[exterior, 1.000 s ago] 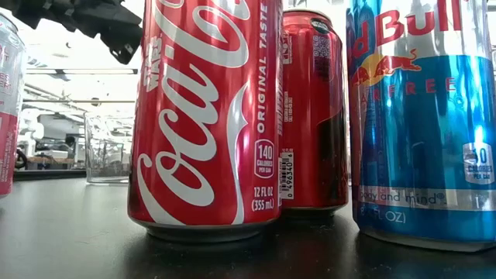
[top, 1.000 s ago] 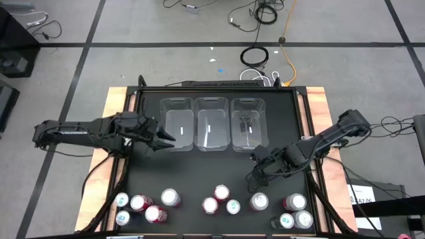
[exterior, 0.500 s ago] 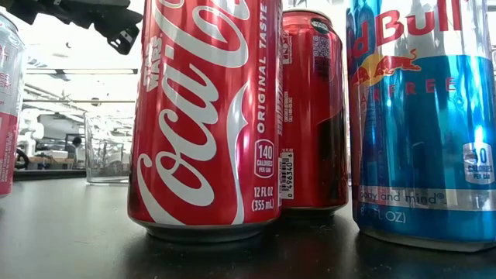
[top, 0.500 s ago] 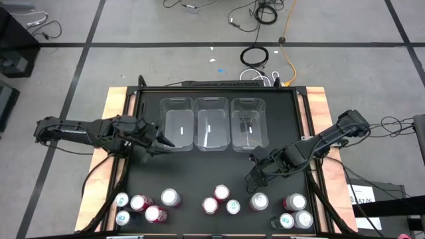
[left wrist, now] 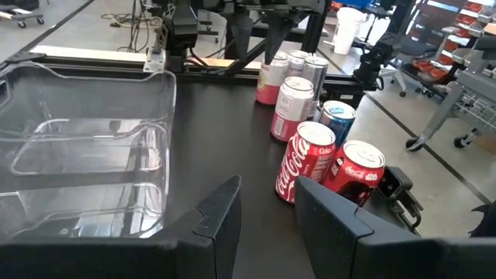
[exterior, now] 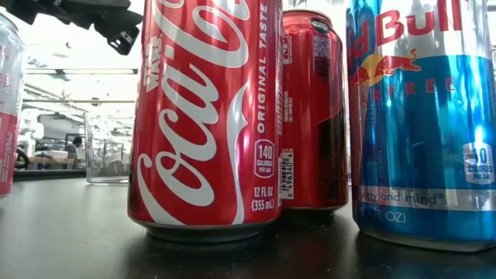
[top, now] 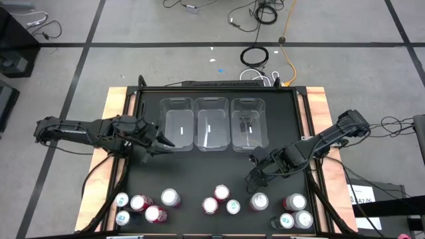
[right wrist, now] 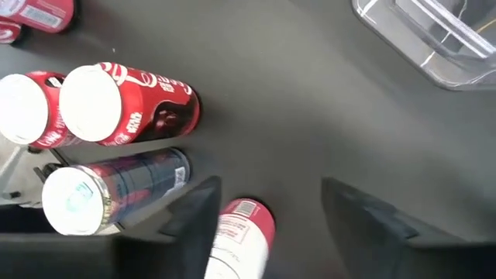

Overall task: Sort soda cans
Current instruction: Put the pink-white soda can into the right transparent bin

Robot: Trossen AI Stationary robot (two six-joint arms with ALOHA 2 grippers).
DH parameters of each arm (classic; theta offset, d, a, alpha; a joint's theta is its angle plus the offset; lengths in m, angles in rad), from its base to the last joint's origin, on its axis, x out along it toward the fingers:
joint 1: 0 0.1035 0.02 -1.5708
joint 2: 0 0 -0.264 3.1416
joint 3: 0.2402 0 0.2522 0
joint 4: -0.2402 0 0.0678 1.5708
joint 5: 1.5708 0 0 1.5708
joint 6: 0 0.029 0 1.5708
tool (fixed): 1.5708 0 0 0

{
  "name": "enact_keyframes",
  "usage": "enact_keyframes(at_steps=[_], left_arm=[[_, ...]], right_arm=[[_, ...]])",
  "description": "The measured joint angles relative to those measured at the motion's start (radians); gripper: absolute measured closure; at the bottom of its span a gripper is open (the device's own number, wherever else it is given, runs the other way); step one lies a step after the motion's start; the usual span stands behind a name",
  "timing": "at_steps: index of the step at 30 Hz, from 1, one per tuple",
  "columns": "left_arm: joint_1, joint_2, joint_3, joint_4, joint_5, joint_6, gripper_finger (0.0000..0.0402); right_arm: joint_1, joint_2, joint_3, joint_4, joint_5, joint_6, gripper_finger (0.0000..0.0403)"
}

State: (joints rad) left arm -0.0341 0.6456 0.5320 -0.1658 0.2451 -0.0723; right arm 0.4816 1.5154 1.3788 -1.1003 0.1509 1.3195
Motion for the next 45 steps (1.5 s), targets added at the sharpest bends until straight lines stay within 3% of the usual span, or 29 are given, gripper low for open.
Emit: enact_keyframes(at_steps=[6,10,28,36,45], left_arm=[[0.0,0.0,0.0,0.0,0.0,0.0,0.0271],[0.0,0.0,0.0,0.0,0.0,0.0,0.0271],[0.0,0.0,0.0,0.0,0.0,0.0,0.0271],[0.0,0.0,0.0,0.0,0.0,0.0,0.0271],[0.0,0.0,0.0,0.0,0.0,0.001,0.0271]], right_arm=[[0.0,0.0,0.0,-0.016,0.0,-0.011,0.0082],[0.0,0.0,0.0,-0.017,0.003,-0.072,0.0056],[-0.011,0.0,0.0,0.062,0.004,-0.075,0.0047],[-0.023,0.0,0.0,0.015,0.013,-0.066,0.0006],[-0.022,0.0,0.0,0.036,-0.023,-0.067,0.0016]])
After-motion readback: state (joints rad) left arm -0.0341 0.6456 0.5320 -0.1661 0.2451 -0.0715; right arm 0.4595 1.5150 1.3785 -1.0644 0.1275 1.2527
